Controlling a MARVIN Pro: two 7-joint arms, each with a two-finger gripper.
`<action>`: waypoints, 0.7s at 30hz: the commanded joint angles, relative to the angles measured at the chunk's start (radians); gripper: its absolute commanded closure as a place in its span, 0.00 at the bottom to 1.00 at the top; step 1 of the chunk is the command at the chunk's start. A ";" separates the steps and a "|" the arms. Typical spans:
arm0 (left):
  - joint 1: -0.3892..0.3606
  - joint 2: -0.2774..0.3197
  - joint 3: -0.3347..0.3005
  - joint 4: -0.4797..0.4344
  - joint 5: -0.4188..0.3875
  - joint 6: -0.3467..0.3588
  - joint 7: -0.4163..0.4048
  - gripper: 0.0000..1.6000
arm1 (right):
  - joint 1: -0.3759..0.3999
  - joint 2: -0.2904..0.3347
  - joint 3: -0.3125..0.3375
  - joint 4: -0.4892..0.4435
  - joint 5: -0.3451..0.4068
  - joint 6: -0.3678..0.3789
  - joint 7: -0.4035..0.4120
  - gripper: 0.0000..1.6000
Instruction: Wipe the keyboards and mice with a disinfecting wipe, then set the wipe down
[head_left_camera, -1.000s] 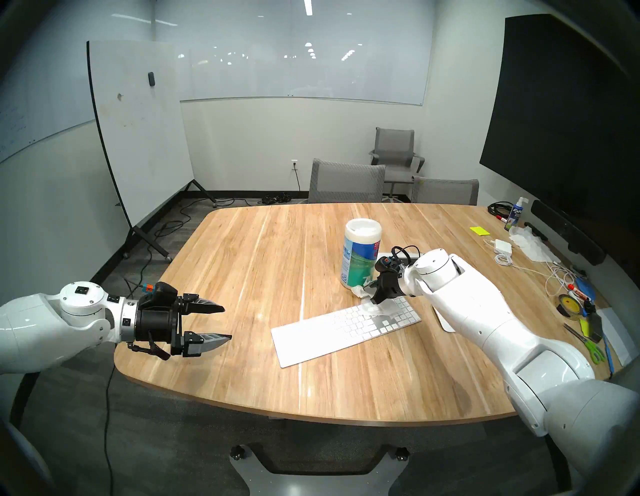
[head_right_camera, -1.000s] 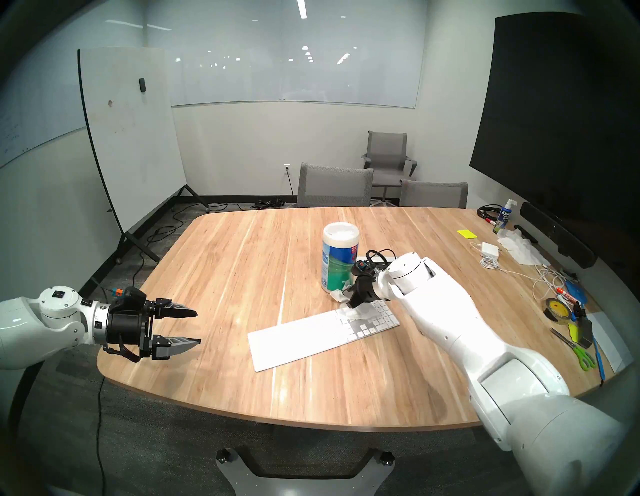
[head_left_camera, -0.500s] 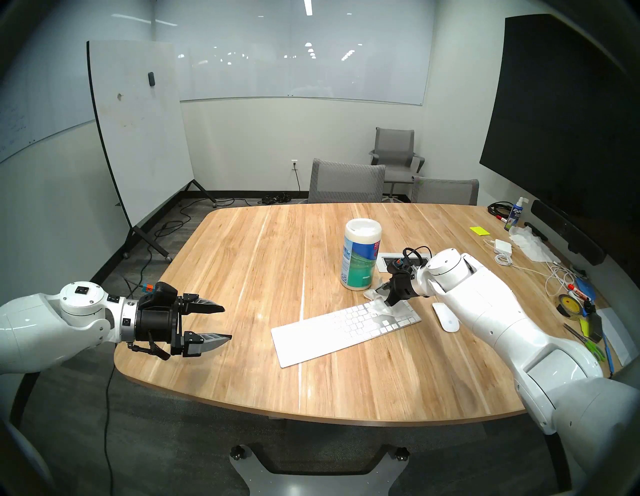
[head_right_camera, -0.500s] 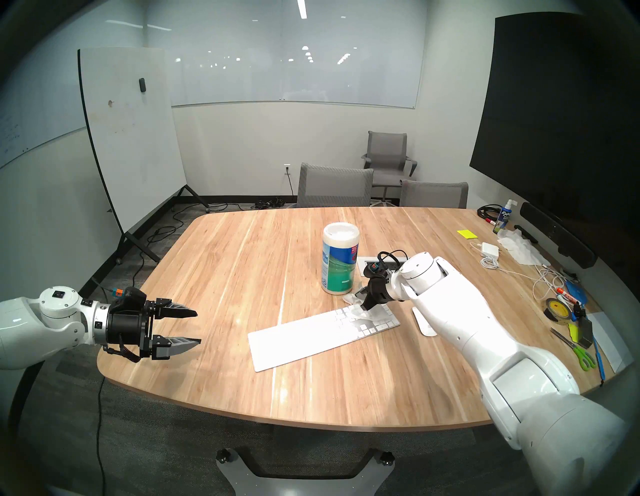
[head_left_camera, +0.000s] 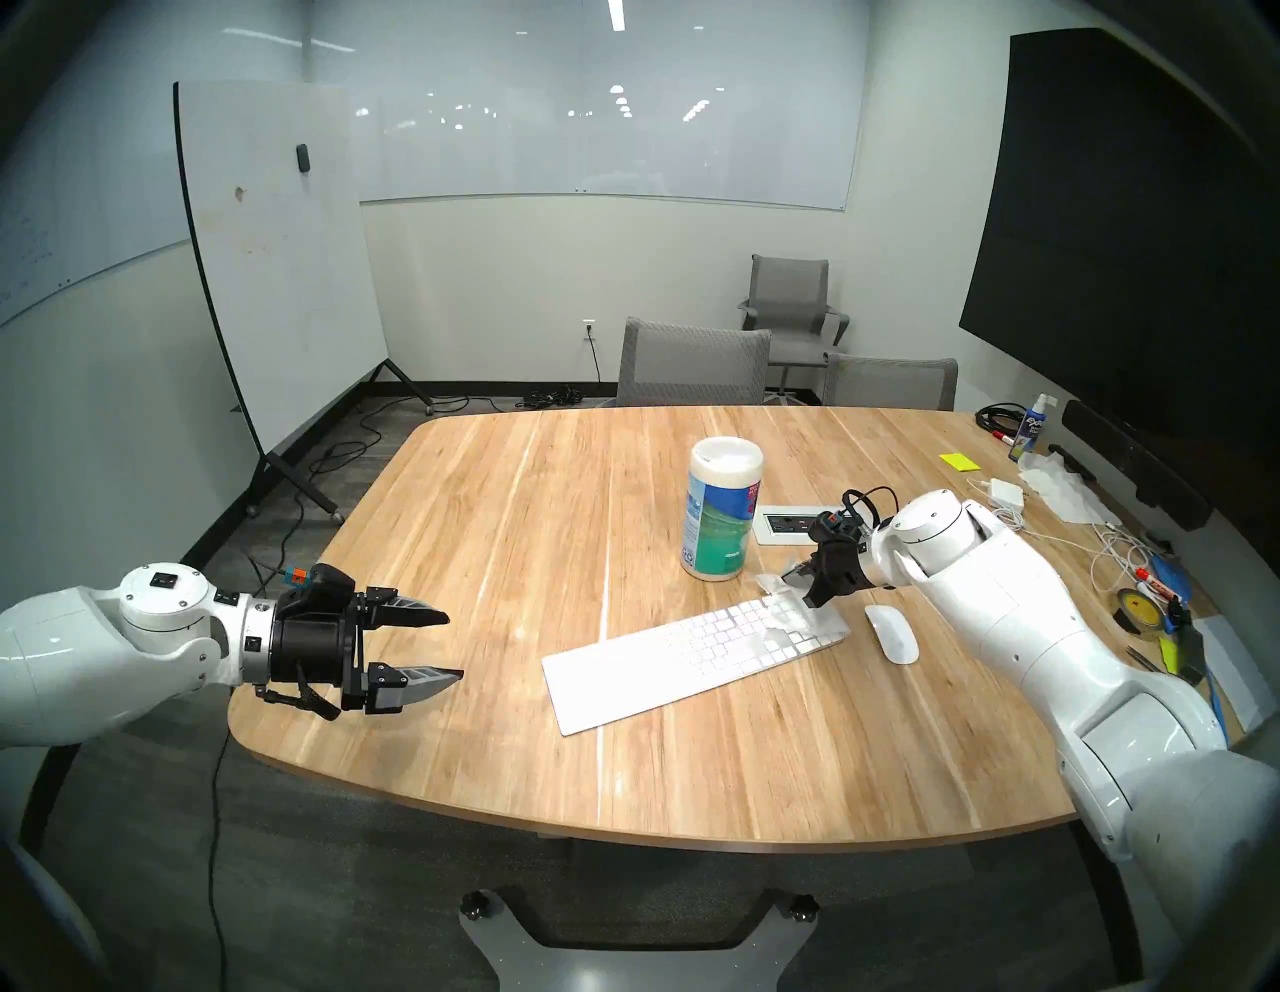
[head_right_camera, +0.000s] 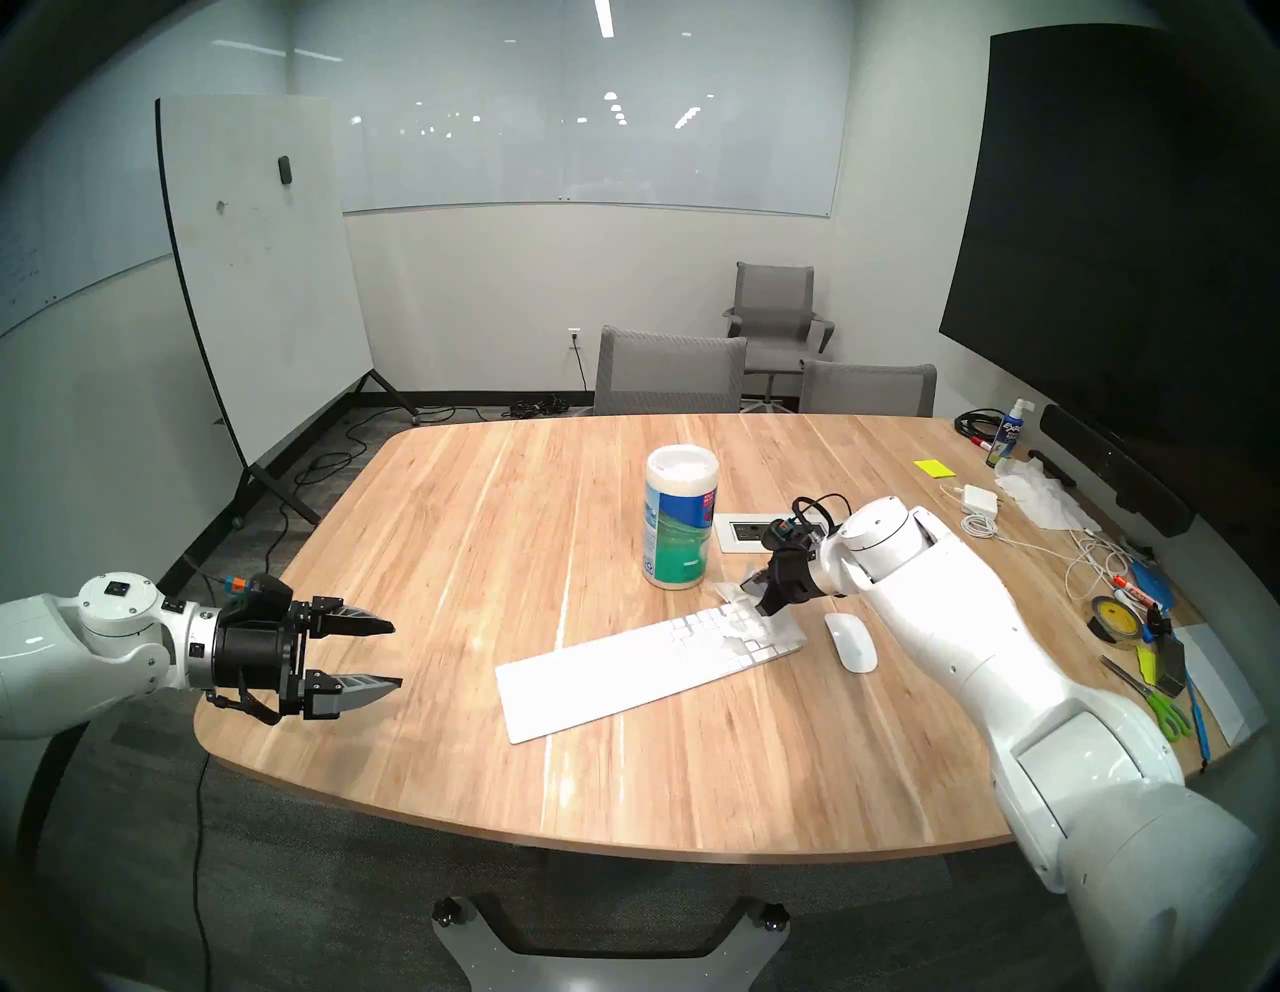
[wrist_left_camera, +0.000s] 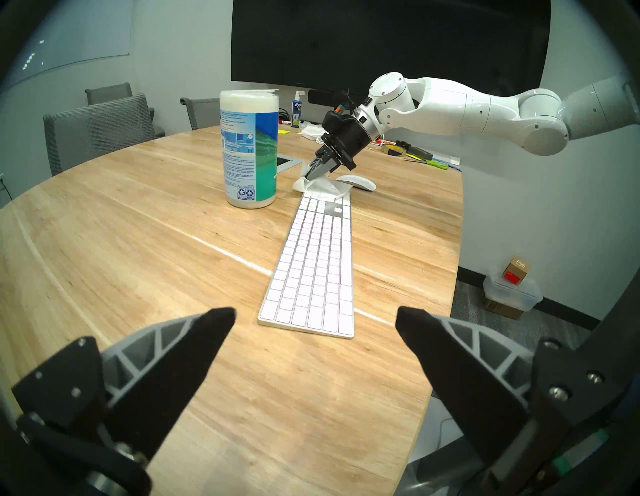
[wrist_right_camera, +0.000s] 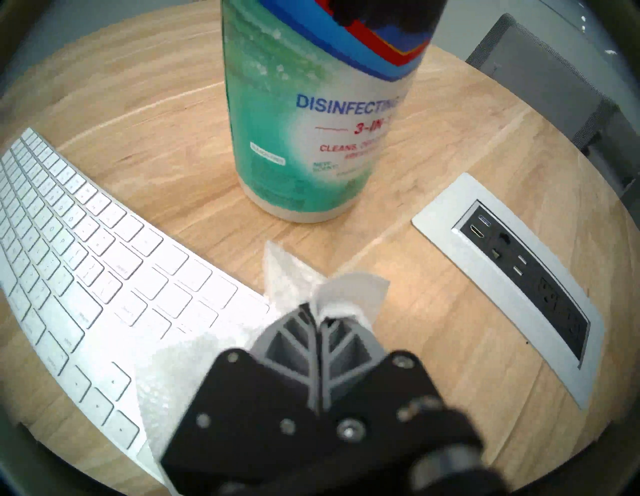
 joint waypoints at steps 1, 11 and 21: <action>-0.010 0.000 -0.010 -0.004 -0.004 -0.003 -0.001 0.00 | 0.010 0.074 0.036 -0.047 0.020 -0.003 0.041 1.00; -0.010 0.000 -0.009 -0.004 -0.004 -0.004 -0.001 0.00 | 0.003 0.117 0.074 -0.067 0.035 -0.002 0.078 1.00; -0.011 0.000 -0.008 -0.004 -0.004 -0.004 -0.001 0.00 | 0.028 0.121 0.088 -0.025 0.019 -0.015 0.065 1.00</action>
